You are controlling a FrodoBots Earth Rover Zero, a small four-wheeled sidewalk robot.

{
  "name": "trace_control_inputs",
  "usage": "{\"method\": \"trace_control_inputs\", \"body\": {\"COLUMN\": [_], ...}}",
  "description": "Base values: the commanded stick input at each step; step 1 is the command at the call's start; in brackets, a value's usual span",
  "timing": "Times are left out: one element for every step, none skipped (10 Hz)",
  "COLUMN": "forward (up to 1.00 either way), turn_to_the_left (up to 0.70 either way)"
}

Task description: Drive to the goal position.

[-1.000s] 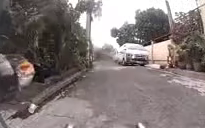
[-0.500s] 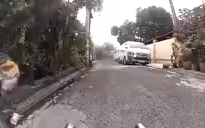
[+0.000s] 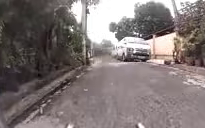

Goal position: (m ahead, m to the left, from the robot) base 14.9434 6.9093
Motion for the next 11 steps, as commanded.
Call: {"method": "trace_control_inputs", "body": {"forward": [0.7, 0.7, 0.7, 0.7, 0.7, 0.7, 0.7, 0.7, 0.7, 0.7, 0.7], "turn_to_the_left": [0.0, 0.0, 0.0, 0.0, 0.0, 0.0, 0.0, 0.0, 0.0, 0.0, 0.0]}}
